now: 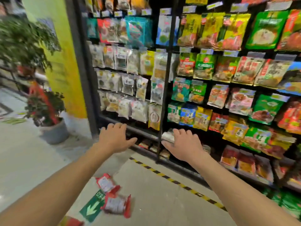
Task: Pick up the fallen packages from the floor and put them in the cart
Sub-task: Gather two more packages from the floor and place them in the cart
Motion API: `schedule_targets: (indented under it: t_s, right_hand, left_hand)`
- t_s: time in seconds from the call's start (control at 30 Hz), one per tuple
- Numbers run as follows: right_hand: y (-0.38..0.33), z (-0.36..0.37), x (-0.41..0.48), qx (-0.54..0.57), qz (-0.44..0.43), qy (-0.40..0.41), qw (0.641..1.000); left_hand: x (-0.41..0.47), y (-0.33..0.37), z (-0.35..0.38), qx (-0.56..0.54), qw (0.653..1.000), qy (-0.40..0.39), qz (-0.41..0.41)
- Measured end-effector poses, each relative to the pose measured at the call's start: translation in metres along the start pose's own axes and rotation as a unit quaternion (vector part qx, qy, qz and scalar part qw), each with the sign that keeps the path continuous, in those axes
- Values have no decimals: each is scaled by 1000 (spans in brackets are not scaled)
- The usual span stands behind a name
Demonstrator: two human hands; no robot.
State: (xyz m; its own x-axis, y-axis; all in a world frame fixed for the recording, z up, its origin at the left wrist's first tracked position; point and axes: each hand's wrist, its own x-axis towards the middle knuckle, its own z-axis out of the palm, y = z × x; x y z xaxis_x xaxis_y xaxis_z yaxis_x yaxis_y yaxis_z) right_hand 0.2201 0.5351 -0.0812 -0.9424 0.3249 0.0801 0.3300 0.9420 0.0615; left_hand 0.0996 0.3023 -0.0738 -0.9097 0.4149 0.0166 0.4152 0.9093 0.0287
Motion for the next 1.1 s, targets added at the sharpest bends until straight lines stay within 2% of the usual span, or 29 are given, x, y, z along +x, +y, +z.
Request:
schedule_targets:
  t_s: [0.3, 0.5, 0.73, 1.1]
  right_hand:
    - [-181, 40, 106, 23, -99, -33, 994]
    - [-259, 75, 155, 22, -128, -68, 989]
    - [-303, 124, 221, 20, -158, -97, 982]
    - [-323, 231, 358, 12, -244, -156, 957]
  left_hand:
    - [41, -169, 33, -13, 996, -18, -87]
    - [73, -230, 65, -2, 993, -50, -105]
    - [124, -264, 106, 2, 987, -87, -136]
    - [230, -281, 201, 9, 963, -148, -225]
